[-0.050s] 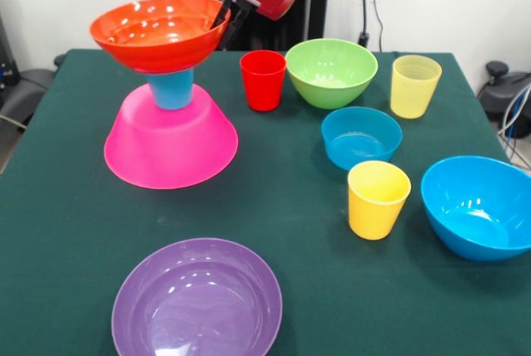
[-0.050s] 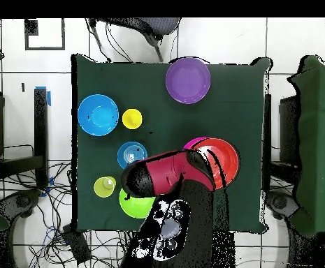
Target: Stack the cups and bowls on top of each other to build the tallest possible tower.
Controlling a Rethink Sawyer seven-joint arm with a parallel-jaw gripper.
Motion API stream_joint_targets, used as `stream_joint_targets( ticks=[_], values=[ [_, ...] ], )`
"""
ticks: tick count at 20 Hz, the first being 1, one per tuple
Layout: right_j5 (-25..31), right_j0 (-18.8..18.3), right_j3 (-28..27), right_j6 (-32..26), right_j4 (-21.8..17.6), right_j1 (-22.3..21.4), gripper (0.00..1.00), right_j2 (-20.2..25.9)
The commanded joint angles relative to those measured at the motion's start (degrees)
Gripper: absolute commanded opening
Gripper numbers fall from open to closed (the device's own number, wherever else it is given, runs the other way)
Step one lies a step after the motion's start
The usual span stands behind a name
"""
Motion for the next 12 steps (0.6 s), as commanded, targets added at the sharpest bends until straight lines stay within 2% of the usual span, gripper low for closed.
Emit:
stream_joint_targets(
  ticks=[1, 6, 12],
  values=[
    [6.5, -0.9, 0.9, -5.0, 0.4, 1.2, 0.0, 6.2],
    [10.2, -1.3, 0.3, -7.2, 0.6, 1.4, 0.0, 7.0],
    [11.1, -1.4, -0.1, -6.8, 0.2, 1.4, 0.0, 7.4]
  ],
)
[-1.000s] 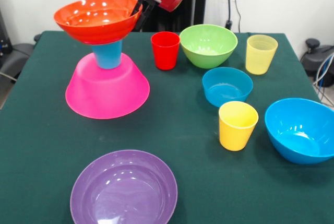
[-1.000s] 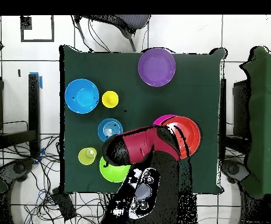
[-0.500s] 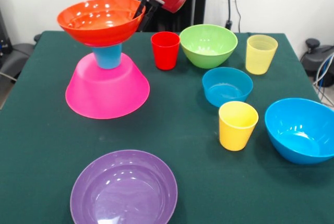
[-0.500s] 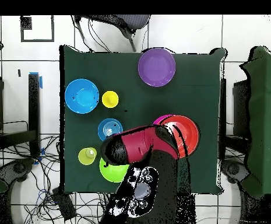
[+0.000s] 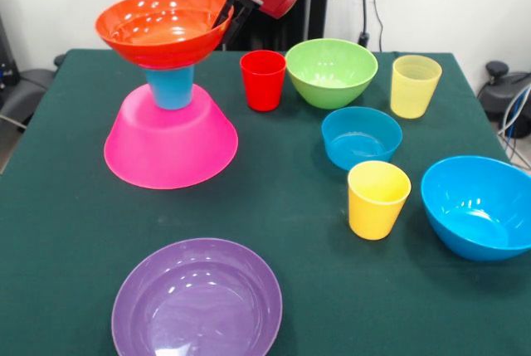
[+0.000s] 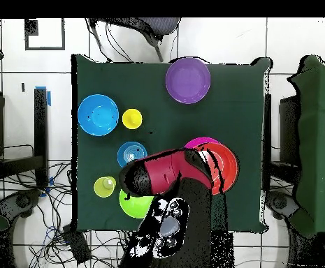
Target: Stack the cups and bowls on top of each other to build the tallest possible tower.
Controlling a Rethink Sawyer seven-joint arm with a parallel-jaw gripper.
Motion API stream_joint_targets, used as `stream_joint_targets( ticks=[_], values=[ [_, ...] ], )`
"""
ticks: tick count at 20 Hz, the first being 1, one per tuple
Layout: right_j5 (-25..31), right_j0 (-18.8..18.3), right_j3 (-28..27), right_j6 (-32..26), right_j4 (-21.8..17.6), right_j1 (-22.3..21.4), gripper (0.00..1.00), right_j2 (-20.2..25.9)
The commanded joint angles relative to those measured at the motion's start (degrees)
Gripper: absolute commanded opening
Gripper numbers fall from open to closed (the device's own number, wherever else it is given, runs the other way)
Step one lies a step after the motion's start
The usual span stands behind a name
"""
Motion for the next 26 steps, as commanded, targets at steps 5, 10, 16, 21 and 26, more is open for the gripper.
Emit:
stream_joint_targets(
  ticks=[5, 10, 16, 21, 26],
  values=[
    [7.1, -1.3, -0.1, -6.7, -0.3, 1.4, 0.0, 6.7],
    [6.6, -1.0, -0.1, -6.2, -0.9, 1.3, 0.0, 6.4],
    [4.1, -0.2, 0.3, -4.8, -2.1, 1.1, 0.0, 5.5],
    [4.5, 0.2, 0.0, -4.9, -2.7, 1.2, 0.0, 5.1],
    [4.5, 0.4, 0.0, -5.1, -3.0, 1.3, 0.0, 5.0]
  ],
)
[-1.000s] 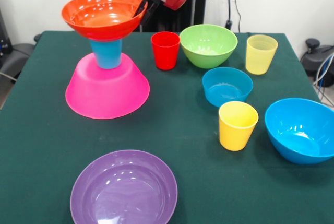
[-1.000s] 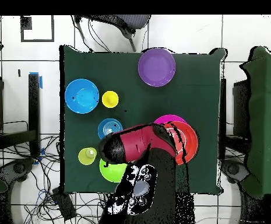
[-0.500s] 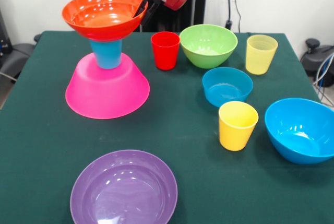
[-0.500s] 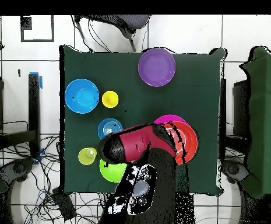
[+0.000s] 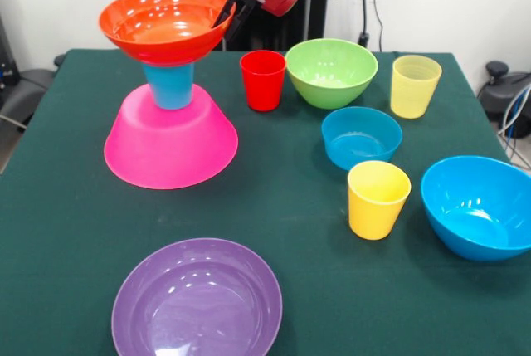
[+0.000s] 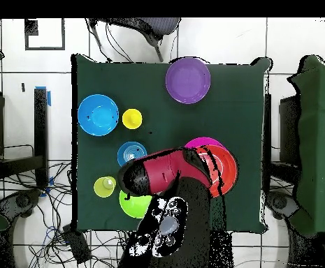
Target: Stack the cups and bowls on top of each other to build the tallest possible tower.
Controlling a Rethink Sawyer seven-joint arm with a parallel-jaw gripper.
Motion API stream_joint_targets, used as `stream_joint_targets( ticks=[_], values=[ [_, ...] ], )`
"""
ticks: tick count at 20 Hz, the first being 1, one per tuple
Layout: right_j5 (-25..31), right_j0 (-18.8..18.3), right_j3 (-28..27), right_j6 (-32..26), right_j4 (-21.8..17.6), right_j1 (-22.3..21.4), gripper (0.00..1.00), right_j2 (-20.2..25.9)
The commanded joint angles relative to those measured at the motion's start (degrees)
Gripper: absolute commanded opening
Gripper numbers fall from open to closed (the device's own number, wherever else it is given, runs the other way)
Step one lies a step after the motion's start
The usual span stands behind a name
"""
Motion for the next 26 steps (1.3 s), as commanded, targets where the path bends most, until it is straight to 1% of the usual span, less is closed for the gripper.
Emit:
stream_joint_targets(
  ticks=[1, 18, 26],
  values=[
    [2.3, 0.4, 0.0, -5.0, -3.1, 1.3, 0.0, 4.5],
    [1.4, 0.0, 1.1, -6.2, -3.5, 0.5, 0.0, 4.8],
    [1.9, -0.3, 0.1, -7.0, -3.5, 0.8, 0.0, 5.2]
  ],
)
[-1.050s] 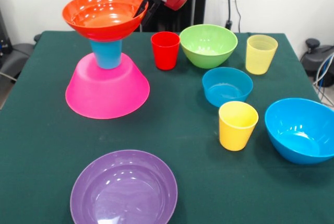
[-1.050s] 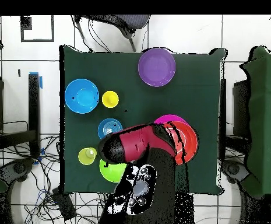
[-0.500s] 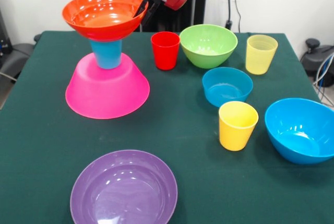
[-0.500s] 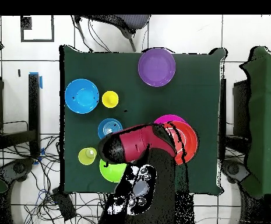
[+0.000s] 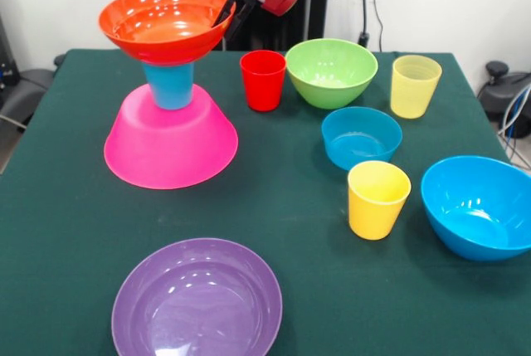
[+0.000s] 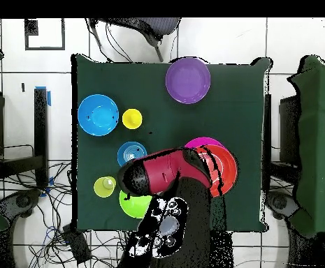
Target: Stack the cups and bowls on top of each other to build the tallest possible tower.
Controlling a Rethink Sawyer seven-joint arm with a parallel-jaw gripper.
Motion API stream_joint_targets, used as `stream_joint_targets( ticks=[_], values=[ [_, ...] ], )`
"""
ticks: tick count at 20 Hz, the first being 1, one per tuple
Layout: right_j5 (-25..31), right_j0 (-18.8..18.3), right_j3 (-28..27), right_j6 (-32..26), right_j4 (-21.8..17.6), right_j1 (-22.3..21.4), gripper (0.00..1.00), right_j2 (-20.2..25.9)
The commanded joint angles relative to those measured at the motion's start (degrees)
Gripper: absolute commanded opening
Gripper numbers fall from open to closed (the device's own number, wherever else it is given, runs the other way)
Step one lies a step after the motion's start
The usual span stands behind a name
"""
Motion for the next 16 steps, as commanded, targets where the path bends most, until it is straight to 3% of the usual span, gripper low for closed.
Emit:
stream_joint_targets(
  ticks=[1, 16],
  values=[
    [2.1, -0.2, -0.1, -7.0, -3.5, 1.1, 0.0, 5.3],
    [1.9, 0.1, -1.0, -7.3, -3.7, 1.4, 0.0, 5.7]
  ],
)
